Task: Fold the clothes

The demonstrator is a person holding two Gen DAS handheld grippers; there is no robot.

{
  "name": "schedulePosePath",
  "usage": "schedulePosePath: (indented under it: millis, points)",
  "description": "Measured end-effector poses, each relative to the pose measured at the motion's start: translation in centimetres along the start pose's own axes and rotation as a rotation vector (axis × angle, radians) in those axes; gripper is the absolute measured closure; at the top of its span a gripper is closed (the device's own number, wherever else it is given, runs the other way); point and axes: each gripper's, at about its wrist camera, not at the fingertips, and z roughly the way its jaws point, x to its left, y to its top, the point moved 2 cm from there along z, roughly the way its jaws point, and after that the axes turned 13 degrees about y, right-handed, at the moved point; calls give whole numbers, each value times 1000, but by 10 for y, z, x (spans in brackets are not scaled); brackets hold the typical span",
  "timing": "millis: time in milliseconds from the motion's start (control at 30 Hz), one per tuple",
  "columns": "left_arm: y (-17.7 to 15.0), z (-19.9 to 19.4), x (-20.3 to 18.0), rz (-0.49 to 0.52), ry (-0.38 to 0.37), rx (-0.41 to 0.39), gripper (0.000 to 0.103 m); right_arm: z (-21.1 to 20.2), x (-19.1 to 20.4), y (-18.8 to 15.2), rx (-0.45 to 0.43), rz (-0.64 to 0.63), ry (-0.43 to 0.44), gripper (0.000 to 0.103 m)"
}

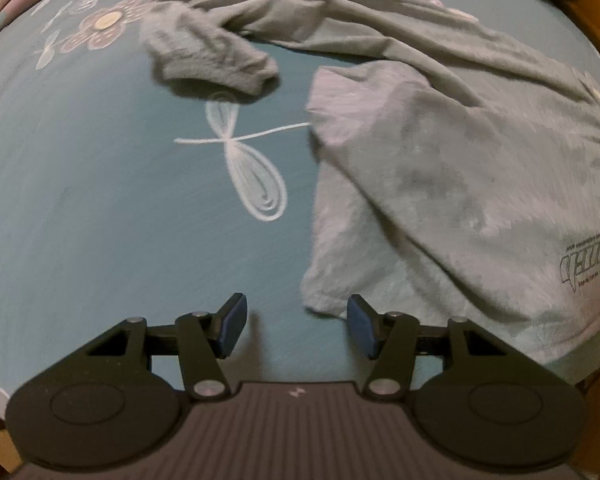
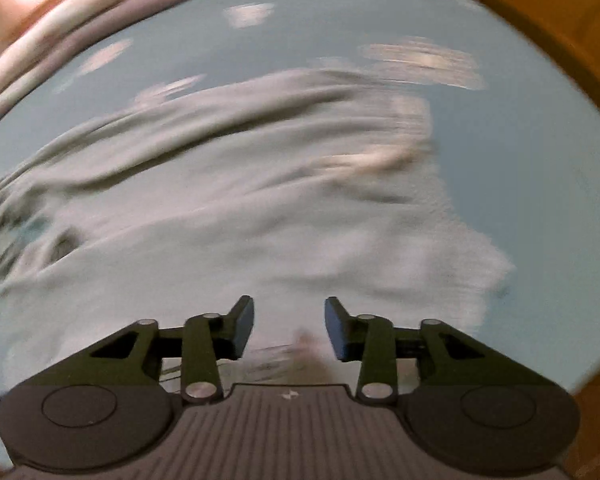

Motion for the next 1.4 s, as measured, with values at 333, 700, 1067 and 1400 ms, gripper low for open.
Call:
schedulePosePath:
  millis: [333, 700, 1067, 1400]
  points:
    - [3, -4, 52, -105, -42, -96, 47, 51, 141, -31, 108, -265, 225, 51]
    - [16, 12, 59, -74, -81, -325, 46, 69, 195, -59, -143, -483, 188, 46]
    - [14, 28, 34, -82, -152, -405, 45, 98, 185, -84, -233, -608, 340, 44]
    - [-9, 19, 13, -132, -140, -607, 45, 93, 178, -130, -407, -673, 450, 36]
